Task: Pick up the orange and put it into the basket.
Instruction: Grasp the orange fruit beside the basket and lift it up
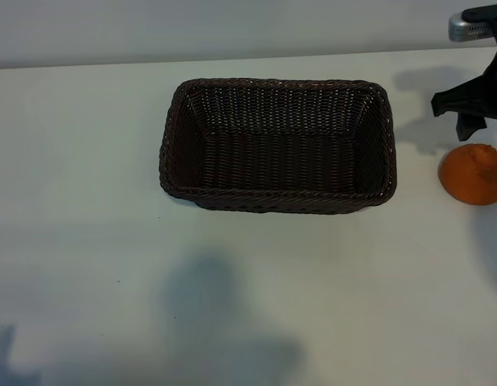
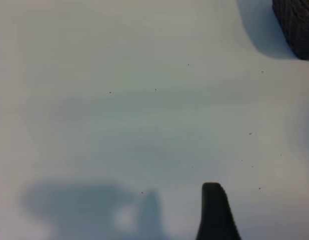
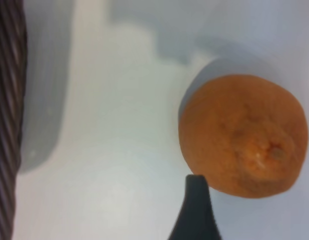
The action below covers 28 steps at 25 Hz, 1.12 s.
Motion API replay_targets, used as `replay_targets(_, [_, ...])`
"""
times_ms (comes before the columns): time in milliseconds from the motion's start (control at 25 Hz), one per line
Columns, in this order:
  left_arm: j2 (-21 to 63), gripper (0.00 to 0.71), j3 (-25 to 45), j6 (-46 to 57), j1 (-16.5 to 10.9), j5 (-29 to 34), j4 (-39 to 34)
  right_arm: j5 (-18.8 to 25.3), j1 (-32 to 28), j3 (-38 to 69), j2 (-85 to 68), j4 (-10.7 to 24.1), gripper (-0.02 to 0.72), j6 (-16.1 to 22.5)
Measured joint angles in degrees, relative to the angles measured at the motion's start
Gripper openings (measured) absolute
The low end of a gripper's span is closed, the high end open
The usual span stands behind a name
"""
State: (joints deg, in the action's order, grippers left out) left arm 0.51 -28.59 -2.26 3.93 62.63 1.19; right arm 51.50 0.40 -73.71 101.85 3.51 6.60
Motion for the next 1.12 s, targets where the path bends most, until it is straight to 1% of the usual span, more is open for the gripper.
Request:
replay_targets(200, [0.00, 0.467, 0.00, 0.00, 0.05, -0.07, 0.00, -1.27, 0.00, 0.00, 3.92, 0.12, 0.537, 1.13])
replay_targets(320, [0.00, 0.467, 0.00, 0.00, 0.10, -0.07, 0.00, -2.10, -0.21, -0.04, 6.33, 0.91, 0.537, 2.09])
replay_targets(560, [0.00, 0.467, 0.00, -0.05, 0.10, -0.08, 0.00, -3.48, -2.84, -0.04, 8.12, 1.89, 0.537, 4.45])
replay_targets(800, [0.00, 0.467, 0.00, -0.05, 0.10, -0.13, 0.00, -3.64, -4.10, -0.04, 8.23, 1.90, 0.537, 4.52])
replay_targets(960, [0.00, 0.467, 0.00, -0.05, 0.10, -0.13, 0.00, -3.93, -4.10, -0.04, 8.23, 0.29, 0.537, 3.24])
replay_targets(1120, [0.00, 0.467, 0.00, -0.05, 0.10, -0.13, 0.00, -3.95, -4.10, -0.04, 8.23, -0.10, 0.537, 2.91])
